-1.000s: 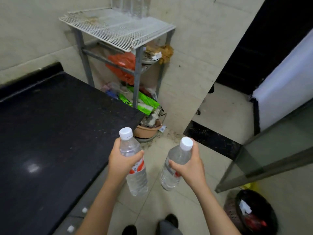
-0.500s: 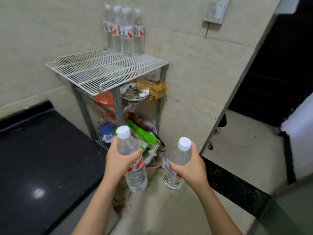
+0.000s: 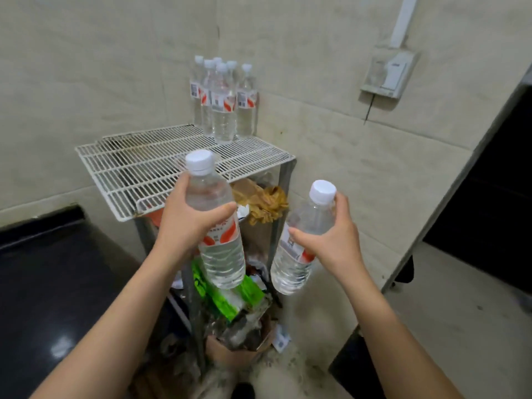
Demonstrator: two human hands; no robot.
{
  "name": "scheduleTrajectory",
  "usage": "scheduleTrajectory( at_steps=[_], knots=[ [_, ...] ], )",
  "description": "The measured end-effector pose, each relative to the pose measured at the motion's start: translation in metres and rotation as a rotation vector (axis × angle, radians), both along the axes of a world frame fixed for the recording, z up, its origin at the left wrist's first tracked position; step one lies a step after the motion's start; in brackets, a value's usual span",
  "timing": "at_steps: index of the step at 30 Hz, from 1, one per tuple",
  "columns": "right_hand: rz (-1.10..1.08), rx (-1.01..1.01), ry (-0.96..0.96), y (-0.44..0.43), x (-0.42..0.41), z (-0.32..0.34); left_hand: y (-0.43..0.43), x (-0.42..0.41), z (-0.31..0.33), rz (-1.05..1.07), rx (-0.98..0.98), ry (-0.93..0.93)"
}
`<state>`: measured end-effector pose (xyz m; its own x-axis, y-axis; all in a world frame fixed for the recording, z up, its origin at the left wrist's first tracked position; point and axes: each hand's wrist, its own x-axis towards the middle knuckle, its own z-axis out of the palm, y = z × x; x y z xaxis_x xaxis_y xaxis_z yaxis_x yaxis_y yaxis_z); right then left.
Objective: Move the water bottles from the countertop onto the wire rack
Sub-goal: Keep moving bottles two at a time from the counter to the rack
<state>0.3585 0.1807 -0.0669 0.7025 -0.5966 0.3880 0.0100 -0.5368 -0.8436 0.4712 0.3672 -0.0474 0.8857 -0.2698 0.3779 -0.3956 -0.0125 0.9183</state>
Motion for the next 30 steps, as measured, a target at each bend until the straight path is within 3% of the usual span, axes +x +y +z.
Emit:
scheduleTrajectory(
  at_steps=[6,13,21,30],
  knots=[
    [-0.041,-0.077,-0.191,-0.062,0.095,0.048,-0.067,0.088,0.048,0.006,-0.048,-0.127],
    [-0.088,-0.171,-0.286,-0.122,0.213,0.092,-0.140,0.210,0.080,0.090,-0.126,-0.185],
    [-0.075,-0.150,-0.220,-0.162,0.332,0.100,-0.199,0.297,0.074,0.198,-0.111,-0.154],
    [0.074,-0.115,-0.122,-0.178,0.423,0.097,-0.224,0.341,0.058,0.333,-0.017,-0.068]
  ],
)
